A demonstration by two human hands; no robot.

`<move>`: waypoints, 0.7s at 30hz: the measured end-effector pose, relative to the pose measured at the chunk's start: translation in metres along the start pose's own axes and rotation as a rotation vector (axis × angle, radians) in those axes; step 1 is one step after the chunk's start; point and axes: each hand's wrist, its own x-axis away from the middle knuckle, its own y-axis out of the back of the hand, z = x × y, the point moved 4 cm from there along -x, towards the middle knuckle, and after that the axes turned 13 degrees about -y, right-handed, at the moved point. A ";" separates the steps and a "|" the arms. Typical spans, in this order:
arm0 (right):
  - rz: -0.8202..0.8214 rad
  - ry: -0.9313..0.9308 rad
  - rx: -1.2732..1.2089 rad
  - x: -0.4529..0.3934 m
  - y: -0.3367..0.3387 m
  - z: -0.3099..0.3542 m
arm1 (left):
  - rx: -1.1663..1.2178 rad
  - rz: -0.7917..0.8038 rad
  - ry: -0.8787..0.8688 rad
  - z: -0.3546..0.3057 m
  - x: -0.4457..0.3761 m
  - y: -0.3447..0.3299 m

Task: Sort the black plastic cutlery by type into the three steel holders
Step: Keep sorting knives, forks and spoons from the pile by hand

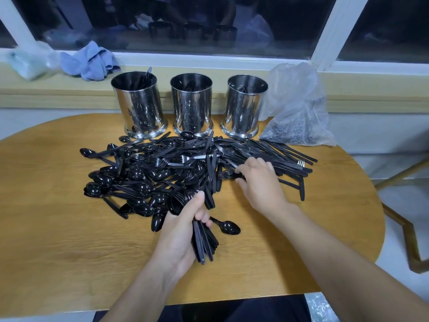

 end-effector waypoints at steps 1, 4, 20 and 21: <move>-0.004 0.001 -0.001 0.000 -0.001 0.000 | -0.005 0.007 0.001 -0.001 0.000 0.000; -0.025 0.002 -0.022 0.002 0.000 -0.001 | -0.007 0.010 0.009 0.000 0.000 -0.002; 0.346 -0.123 -0.864 0.078 0.042 0.037 | 0.002 0.002 -0.192 -0.001 -0.007 -0.011; 0.417 -0.135 -0.951 0.085 0.041 0.043 | -0.013 0.001 -0.198 0.000 -0.007 -0.014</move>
